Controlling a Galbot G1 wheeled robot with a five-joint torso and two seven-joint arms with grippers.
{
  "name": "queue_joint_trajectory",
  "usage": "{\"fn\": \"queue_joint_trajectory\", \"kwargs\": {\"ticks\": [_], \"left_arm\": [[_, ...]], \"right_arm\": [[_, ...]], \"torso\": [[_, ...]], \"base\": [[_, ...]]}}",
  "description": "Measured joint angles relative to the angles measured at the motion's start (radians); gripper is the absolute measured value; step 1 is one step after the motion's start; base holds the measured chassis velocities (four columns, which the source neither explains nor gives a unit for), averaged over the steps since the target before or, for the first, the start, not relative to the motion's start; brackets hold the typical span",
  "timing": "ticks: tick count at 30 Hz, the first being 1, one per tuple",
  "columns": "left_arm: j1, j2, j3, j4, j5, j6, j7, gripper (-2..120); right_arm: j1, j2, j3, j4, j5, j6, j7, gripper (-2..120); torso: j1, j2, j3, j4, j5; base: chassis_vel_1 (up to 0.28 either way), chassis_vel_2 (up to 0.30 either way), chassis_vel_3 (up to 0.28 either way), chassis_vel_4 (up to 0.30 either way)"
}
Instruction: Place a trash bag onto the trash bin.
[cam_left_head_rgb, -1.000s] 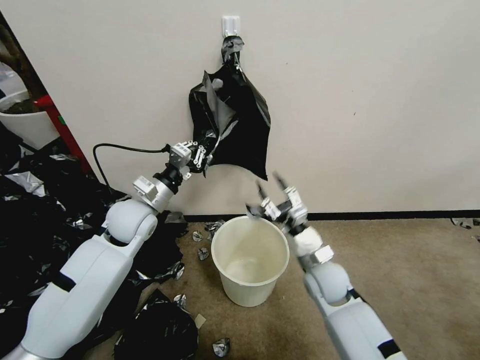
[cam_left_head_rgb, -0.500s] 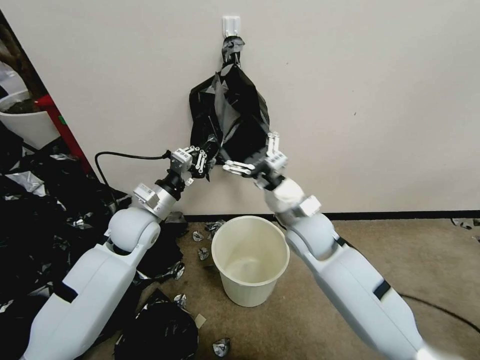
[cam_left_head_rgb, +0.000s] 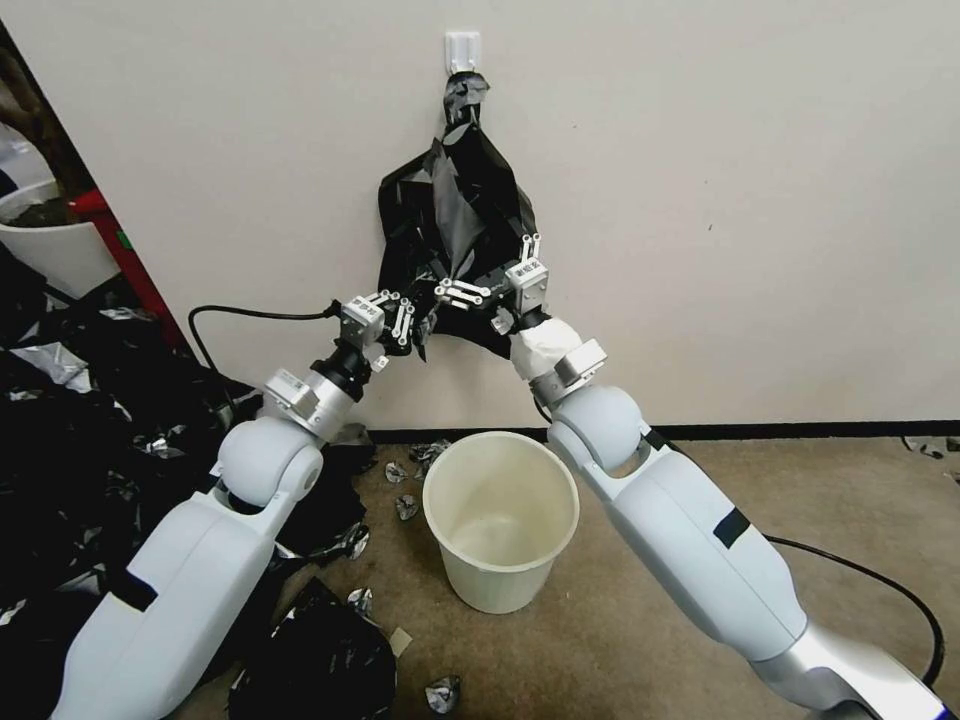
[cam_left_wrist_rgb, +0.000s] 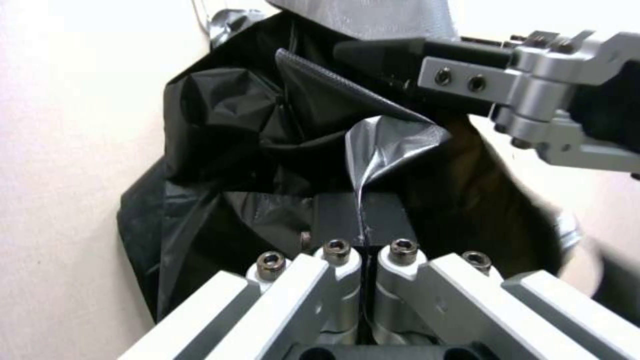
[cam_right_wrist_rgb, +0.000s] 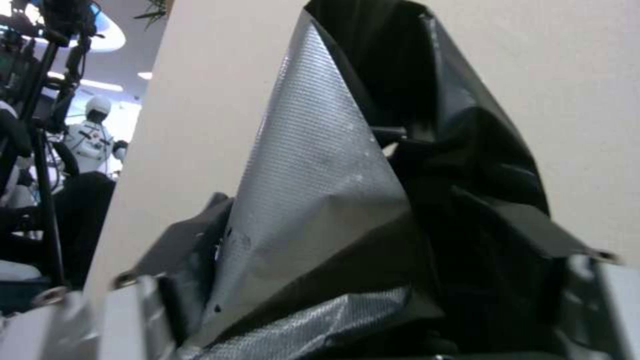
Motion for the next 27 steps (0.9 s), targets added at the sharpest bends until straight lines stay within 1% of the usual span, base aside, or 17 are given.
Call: {"fn": "queue_joint_trajectory", "kwargs": {"ticks": [1,2,4,5,7,8,12,13,16,17,20,22,23,25,26,27], "left_arm": [[0.002,0.000,-0.003,-0.002,-0.001,0.000,0.000,0],[0.002,0.000,-0.003,-0.002,-0.001,0.000,0.000,0],[0.008,0.000,-0.009,-0.007,-0.003,0.000,0.000,0],[0.008,0.000,-0.009,-0.007,-0.003,0.000,0.000,0],[0.014,0.000,-0.015,-0.011,-0.007,-0.001,-0.001,0],[0.014,0.000,-0.015,-0.011,-0.007,-0.001,-0.001,0],[0.024,0.000,-0.028,-0.019,-0.015,-0.001,-0.004,0],[0.024,0.000,-0.028,-0.019,-0.015,-0.001,-0.004,0],[0.037,-0.002,-0.040,-0.026,-0.023,-0.001,-0.010,0],[0.037,-0.002,-0.040,-0.026,-0.023,-0.001,-0.010,0],[0.059,-0.010,-0.062,-0.036,-0.035,-0.001,-0.030,0],[0.063,-0.012,-0.065,-0.038,-0.037,-0.001,-0.033,0],[0.080,-0.021,-0.077,-0.045,-0.047,0.000,-0.046,0],[0.105,-0.038,-0.094,-0.057,-0.064,0.001,-0.066,0],[0.105,-0.038,-0.094,-0.057,-0.064,0.001,-0.066,0],[0.116,-0.047,-0.101,-0.063,-0.070,0.002,-0.077,0]], "right_arm": [[-0.001,0.001,0.005,0.000,-0.011,0.002,0.000,76],[-0.001,0.001,0.005,0.000,-0.011,0.002,0.000,76],[-0.003,0.003,0.011,-0.001,-0.031,0.015,-0.001,65],[-0.003,0.003,0.011,-0.001,-0.031,0.015,-0.001,65],[-0.004,0.009,0.016,-0.008,-0.039,0.031,-0.009,53],[-0.004,0.009,0.016,-0.008,-0.039,0.031,-0.009,53],[-0.007,0.032,0.034,-0.027,-0.054,0.047,-0.016,35],[-0.007,0.032,0.034,-0.027,-0.054,0.047,-0.016,35],[-0.022,0.045,0.043,-0.022,-0.060,0.052,0.003,21],[-0.022,0.045,0.043,-0.022,-0.060,0.052,0.003,21],[-0.067,0.053,0.055,0.009,-0.056,0.054,0.041,6],[-0.074,0.054,0.057,0.015,-0.054,0.053,0.047,4],[-0.105,0.054,0.063,0.038,-0.044,0.045,0.072,0],[-0.149,0.053,0.071,0.075,-0.025,0.031,0.118,0],[-0.149,0.053,0.071,0.075,-0.025,0.031,0.118,0],[-0.172,0.053,0.077,0.097,-0.012,0.024,0.139,0]], "torso": [[0.000,0.000,0.000,-0.0001,0.0000],[0.000,0.000,0.000,-0.0001,0.0000],[0.000,0.000,0.000,-0.0001,0.0000],[0.000,0.000,0.000,-0.0001,0.0000],[0.000,0.000,0.000,0.0000,0.0000],[0.000,0.000,0.000,0.0000,0.0000],[0.000,0.000,0.000,0.0000,0.0000],[0.000,0.000,0.000,0.0000,0.0000],[0.000,0.000,0.000,0.0001,0.0000],[0.000,0.000,0.000,0.0001,0.0000],[0.000,0.000,0.000,0.0001,0.0000],[0.000,0.000,0.000,0.0001,0.0000],[0.000,0.000,0.000,0.0002,0.0000],[0.000,0.000,0.000,0.0000,0.0001],[0.000,0.000,0.000,0.0000,0.0001],[0.000,0.000,0.000,0.0000,0.0001]], "base": [[0.000,0.000,0.000,0.000],[0.000,0.000,0.000,0.000],[0.000,0.000,0.000,0.000],[0.000,0.000,0.000,0.000],[0.000,0.000,0.000,0.000],[0.000,0.000,0.000,0.000],[0.000,0.000,0.000,0.000],[0.000,0.000,0.000,0.000],[0.000,0.000,0.000,0.000],[0.000,0.000,0.000,0.000],[0.000,0.000,0.000,0.000],[0.000,0.000,0.000,0.000],[0.000,0.000,0.000,0.000],[0.000,0.000,0.000,0.000],[0.000,0.000,0.000,0.000],[0.000,0.000,0.000,0.000]]}}
